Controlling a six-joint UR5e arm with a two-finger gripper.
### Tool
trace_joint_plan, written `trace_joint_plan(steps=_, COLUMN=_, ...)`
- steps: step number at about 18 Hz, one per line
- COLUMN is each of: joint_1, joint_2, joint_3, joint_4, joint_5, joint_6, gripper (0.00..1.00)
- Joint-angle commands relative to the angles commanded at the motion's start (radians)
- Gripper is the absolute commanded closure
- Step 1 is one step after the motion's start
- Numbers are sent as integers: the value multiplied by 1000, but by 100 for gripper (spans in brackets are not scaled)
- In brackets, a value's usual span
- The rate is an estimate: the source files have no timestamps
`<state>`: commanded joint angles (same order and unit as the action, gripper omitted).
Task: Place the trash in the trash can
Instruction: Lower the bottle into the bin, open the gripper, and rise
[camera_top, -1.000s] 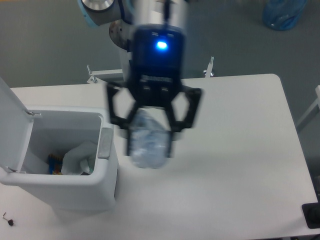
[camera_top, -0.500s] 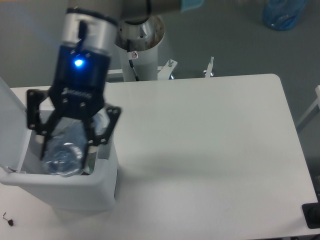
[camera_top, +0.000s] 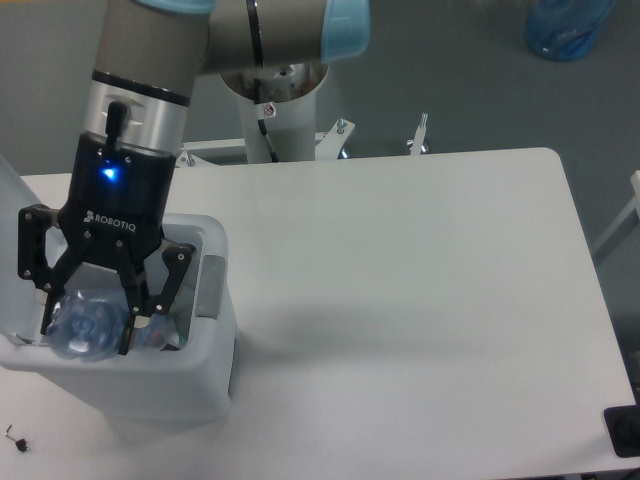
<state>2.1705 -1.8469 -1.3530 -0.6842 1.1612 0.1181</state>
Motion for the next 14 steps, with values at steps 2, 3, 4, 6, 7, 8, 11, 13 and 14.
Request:
trace_joint_plan(steps=2, joint_1=21, joint_2=5, joint_3=3, joint_4=0, joint_5=0, joint_6=-2, gripper=0)
trace_joint_plan(steps=3, joint_1=38, joint_2=5, joint_3=3, joint_4=0, joint_5=2, joint_6=2, gripper=0)
trace_joint_plan(steps=4, joint_1=57, joint_2=5, joint_3=5, joint_4=-2, joint_5=5, joint_6=8, gripper=0)
trace_joint_plan(steps=6, joint_1=96, joint_2=6, joint_3=0, joint_4=-2, joint_5=5, joint_6=34, gripper=0)
trace_joint_plan(steps=7, joint_1=127, joint_2=6, joint_3=-1, joint_4=-3, joint_5=5, joint_6=58, gripper=0)
trace_joint_plan(steps=8, joint_1=150, joint_2=6, joint_3=0, joint_4=-5, joint_5=8, joint_6=89, gripper=0)
trace_joint_plan(steps=11, joint_1=202, joint_2=24, joint_3=-17, joint_4=-34, joint_5=101, joint_6=191, gripper=0)
trace_joint_plan(steps=13, joint_1=216, joint_2=64, joint_3=-17, joint_4=-93, joint_5=194, joint_6=270, gripper=0)
trace_joint_plan(steps=14, joint_1=221, joint_2=77, joint_3=-26, joint_4=-121, joint_5=233, joint_6=328, gripper=0)
